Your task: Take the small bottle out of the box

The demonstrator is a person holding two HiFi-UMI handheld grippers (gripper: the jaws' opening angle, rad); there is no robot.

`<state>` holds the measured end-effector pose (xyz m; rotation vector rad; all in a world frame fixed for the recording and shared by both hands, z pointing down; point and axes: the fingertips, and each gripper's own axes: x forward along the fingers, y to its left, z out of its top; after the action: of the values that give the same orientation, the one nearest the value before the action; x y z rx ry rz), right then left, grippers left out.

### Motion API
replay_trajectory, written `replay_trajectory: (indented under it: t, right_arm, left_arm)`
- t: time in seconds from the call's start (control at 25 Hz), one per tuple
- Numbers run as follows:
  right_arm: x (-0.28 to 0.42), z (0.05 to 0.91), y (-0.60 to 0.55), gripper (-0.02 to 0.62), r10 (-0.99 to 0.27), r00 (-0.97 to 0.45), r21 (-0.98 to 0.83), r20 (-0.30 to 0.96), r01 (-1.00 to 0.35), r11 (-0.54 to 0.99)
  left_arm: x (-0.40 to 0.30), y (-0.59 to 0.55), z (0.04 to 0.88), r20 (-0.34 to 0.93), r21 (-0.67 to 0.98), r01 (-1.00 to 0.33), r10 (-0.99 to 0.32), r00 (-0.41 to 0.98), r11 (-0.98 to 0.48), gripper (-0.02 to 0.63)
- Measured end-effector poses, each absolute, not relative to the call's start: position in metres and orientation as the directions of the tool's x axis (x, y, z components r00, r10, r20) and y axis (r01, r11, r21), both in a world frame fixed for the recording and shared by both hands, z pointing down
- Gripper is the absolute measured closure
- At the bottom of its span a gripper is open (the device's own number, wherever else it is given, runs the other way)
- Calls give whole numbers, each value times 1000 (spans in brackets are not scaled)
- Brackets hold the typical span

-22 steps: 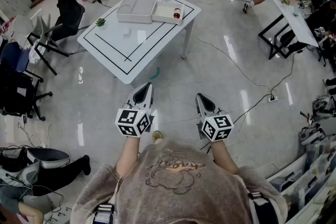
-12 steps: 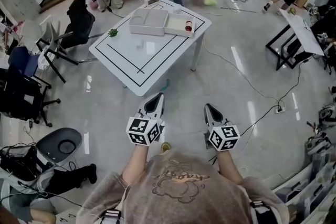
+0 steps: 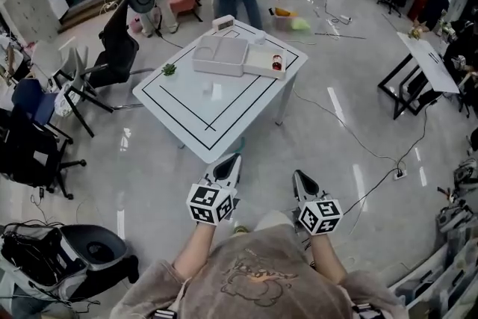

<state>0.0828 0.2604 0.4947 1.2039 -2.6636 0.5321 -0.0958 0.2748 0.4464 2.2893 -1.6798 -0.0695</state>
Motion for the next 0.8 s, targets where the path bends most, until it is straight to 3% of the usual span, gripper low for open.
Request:
replay_trajectory:
  t: [0.8]
  right_arm:
    - [44,508,153,598,-678,-668,-253,306,-744,619]
  left_arm:
    - [-125,172,457,130,291,-919,-940,314,-267,600]
